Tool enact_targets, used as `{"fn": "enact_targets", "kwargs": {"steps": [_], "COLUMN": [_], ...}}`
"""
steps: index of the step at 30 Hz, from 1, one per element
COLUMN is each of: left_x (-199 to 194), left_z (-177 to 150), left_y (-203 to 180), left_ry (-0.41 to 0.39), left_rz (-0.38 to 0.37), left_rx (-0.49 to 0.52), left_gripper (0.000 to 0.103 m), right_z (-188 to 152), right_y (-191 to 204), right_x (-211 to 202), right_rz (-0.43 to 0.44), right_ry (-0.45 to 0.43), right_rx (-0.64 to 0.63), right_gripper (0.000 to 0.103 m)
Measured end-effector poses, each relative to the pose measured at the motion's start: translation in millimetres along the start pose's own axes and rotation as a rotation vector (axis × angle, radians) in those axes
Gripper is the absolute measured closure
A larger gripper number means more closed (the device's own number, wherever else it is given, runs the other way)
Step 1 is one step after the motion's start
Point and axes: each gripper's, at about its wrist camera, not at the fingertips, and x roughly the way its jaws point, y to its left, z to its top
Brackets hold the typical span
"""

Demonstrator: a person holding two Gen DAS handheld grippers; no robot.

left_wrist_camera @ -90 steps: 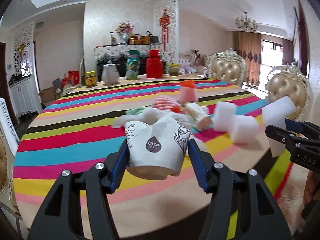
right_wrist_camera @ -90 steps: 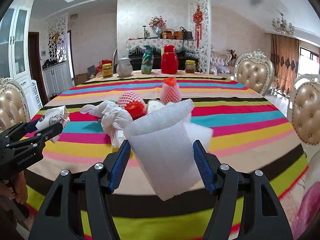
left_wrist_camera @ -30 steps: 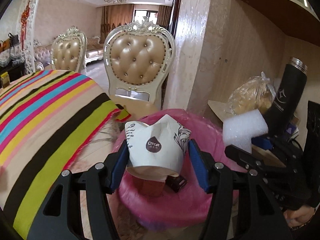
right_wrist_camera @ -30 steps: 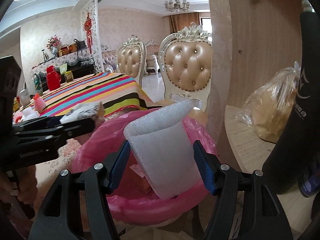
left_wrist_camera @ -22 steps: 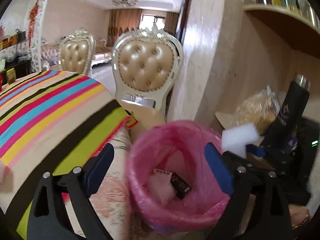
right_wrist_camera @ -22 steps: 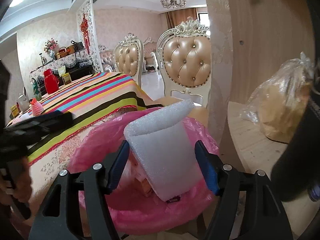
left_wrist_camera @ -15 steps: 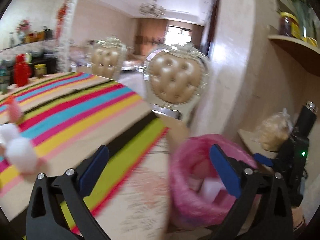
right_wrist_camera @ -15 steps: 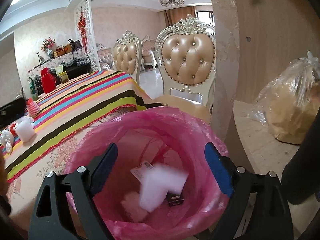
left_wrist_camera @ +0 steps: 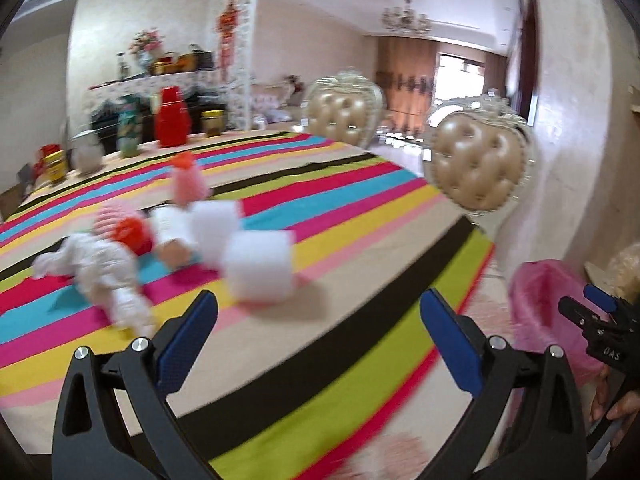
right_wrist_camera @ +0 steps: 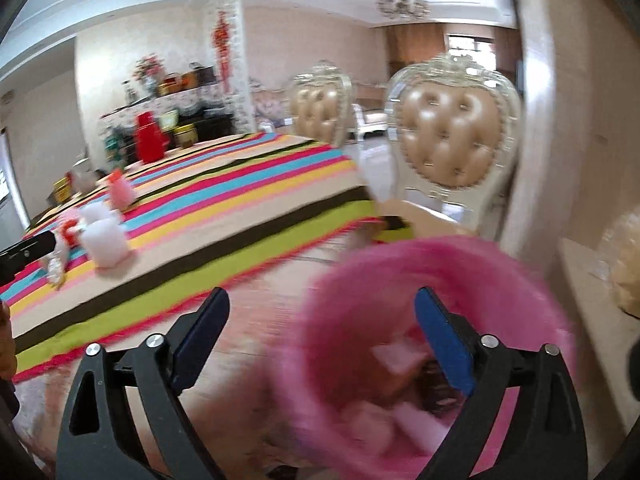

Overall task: Collect trash
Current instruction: 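Move both tools back over the table toward the remaining trash, then grasp the white foam block with the right tool while the left tool grasps the plastic bag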

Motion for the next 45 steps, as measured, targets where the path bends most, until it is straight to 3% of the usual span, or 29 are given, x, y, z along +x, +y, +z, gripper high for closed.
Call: {"fn": "enact_targets", "kwargs": {"steps": [9, 14, 17, 21, 27, 38, 40, 41, 45], "left_x": [-26.6, -36.9, -38.8, -29.8, -3.5, 30.9, 35.2, 38.9, 54.8], "left_z": [-11.2, -13.1, -16.0, -21.6, -18.5, -12.8, -10.0, -7.6, 0.5], "left_y": [106.1, 156.6, 178.9, 209.6, 220.2, 212.5, 214.6, 214.9, 212.8], "left_ry": [0.002, 0.009, 0.029, 0.086, 0.15, 0.19, 0.192, 0.195, 0.207], "left_rz": [0.191, 0.288, 0.33, 0.341, 0.345, 0.355, 0.36, 0.354, 0.342], "left_rx": [-0.107, -0.138, -0.15, -0.204, -0.227, -0.222, -0.233, -0.242, -0.263], "left_gripper": [0.005, 0.005, 0.005, 0.005, 0.005, 0.005, 0.005, 0.005, 0.005], "right_z": [3.4, 10.8, 18.7, 32.3, 43.8, 46.6, 47.6, 48.6, 51.1], "right_y": [119.1, 164.8, 196.2, 223.2, 256.7, 269.2, 266.4, 264.5, 261.2], "right_x": [31.2, 47.6, 67.5, 79.6, 101.6, 152.8, 154.9, 154.1, 144.1], "right_rz": [0.167, 0.229, 0.256, 0.288, 0.273, 0.232, 0.24, 0.267, 0.244], "right_ry": [0.04, 0.059, 0.119, 0.121, 0.147, 0.221, 0.225, 0.218, 0.147], "right_rx": [-0.129, -0.168, -0.201, -0.2, -0.238, -0.179, -0.17, -0.162, -0.167], "right_gripper": [0.013, 0.013, 0.012, 0.011, 0.011, 0.011, 0.022, 0.036, 0.038]}}
